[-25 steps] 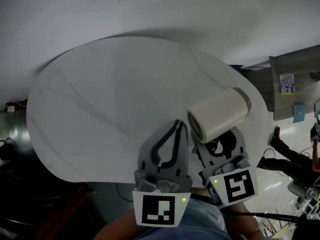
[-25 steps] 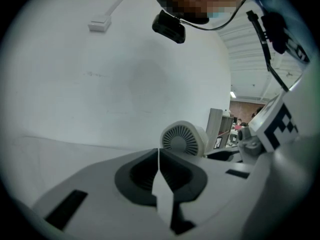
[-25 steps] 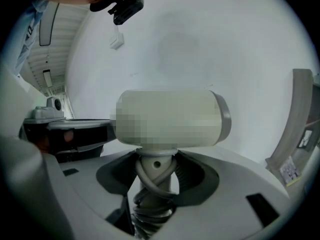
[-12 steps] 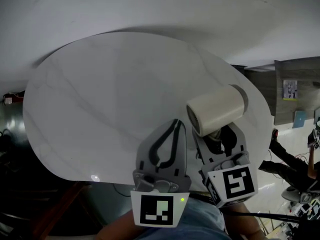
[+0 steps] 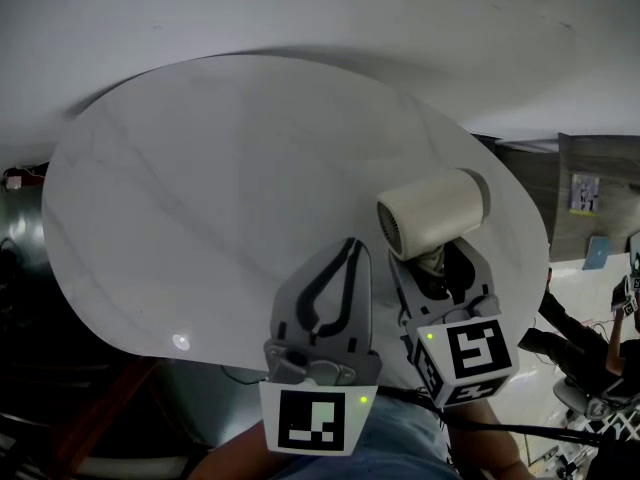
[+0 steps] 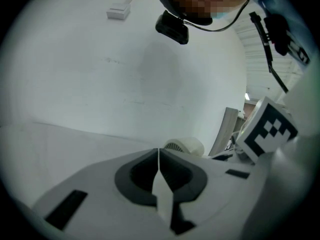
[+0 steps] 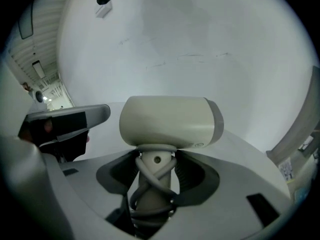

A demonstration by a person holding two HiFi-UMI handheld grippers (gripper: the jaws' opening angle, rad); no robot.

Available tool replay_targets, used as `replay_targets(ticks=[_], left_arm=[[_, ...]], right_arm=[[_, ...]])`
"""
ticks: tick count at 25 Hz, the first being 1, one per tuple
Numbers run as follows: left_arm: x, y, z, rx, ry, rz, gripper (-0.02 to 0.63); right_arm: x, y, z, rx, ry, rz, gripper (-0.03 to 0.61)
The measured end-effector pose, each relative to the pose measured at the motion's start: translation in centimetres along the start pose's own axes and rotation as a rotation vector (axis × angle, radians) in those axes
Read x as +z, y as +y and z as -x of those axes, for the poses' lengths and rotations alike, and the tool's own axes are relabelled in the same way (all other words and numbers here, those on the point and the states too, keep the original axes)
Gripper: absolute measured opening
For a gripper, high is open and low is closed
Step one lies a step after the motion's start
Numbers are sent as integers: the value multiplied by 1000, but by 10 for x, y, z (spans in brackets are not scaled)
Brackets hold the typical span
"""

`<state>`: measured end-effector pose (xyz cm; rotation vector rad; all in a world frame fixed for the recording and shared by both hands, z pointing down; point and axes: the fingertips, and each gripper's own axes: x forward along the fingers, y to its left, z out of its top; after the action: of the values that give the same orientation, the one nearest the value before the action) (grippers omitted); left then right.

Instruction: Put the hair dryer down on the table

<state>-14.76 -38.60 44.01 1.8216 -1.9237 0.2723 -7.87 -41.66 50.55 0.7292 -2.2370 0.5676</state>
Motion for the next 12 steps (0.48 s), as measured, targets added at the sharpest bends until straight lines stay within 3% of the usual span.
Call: replay_targets(ticks=[12], left_arm=[[-4,17,5,57,-2,48,12]], right_arm=[[-16,-2,-21,6,108,3,227]])
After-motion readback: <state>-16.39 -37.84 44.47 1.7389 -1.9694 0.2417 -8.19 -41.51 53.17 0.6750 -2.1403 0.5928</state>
